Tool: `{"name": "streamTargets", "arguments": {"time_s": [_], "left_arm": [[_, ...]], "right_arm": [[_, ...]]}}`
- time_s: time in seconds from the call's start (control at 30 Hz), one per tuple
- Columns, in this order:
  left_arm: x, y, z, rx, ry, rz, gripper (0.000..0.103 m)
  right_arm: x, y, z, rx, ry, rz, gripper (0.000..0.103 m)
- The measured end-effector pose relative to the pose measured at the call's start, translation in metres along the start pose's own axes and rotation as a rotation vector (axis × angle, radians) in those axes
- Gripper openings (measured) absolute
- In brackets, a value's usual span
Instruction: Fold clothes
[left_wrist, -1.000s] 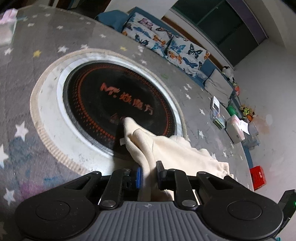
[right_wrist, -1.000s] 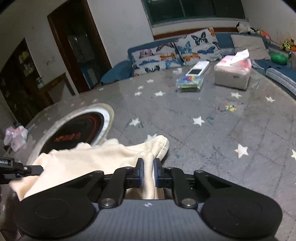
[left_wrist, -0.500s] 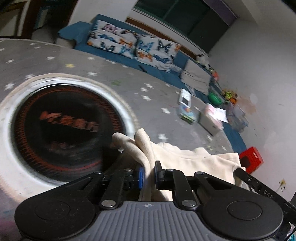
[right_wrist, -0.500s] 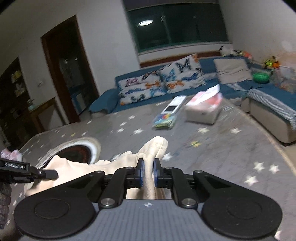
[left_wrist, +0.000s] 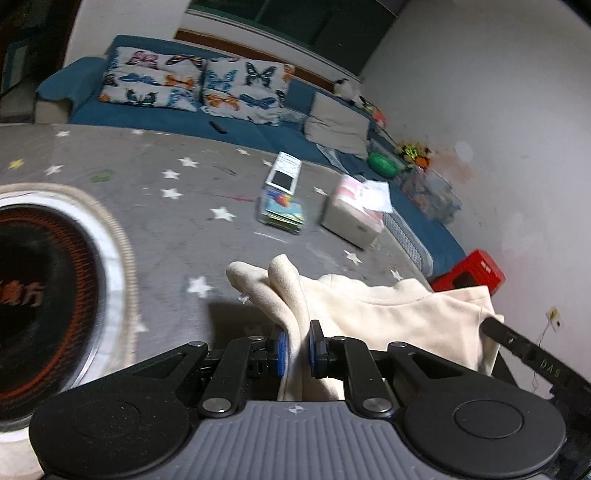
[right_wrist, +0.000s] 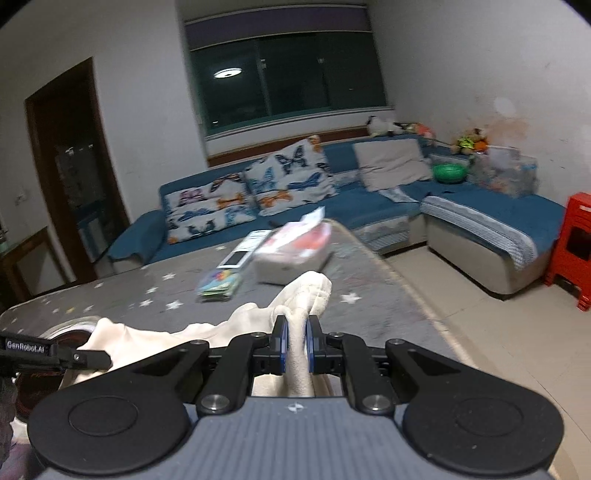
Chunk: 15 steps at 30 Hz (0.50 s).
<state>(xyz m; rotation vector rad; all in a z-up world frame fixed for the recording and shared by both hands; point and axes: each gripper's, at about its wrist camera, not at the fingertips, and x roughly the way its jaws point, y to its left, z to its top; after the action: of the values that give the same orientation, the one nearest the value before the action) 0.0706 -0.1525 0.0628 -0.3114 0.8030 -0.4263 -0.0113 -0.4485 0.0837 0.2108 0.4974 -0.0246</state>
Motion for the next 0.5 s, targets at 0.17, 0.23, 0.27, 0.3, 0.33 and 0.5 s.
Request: {"name": "streamTargets", "arguments": {"time_s": [0.17,0.23,0.27,0.3,0.33,0.5], "left_arm": [[0.026,-0.008,-0.009,0.068,0.036,0.039,0.016],[0.032,-0.005,-0.013,0.080,0.058,0.053,0.020],[0.033,-0.002,-0.015,0.084,0.064,0.059,0.022],[0.033,0.000,-0.016,0.089,0.069,0.064,0.024],[0.032,0.002,-0.016,0.096,0.069,0.071,0.026],[0.022,0.004,-0.007,0.138,0.021,0.110,0.029]], "right_arm": [[0.016,-0.019,-0.012,0.026,0.038,-0.068,0.009],[0.024,-0.027,-0.019,0.038,0.074,-0.097,0.009],[0.029,-0.030,-0.022,0.044,0.091,-0.111,0.009],[0.033,-0.034,-0.026,0.049,0.108,-0.125,0.010],[0.034,-0.036,-0.028,0.045,0.116,-0.135,0.010],[0.031,-0.036,-0.026,0.020,0.112,-0.165,0.011]]}}
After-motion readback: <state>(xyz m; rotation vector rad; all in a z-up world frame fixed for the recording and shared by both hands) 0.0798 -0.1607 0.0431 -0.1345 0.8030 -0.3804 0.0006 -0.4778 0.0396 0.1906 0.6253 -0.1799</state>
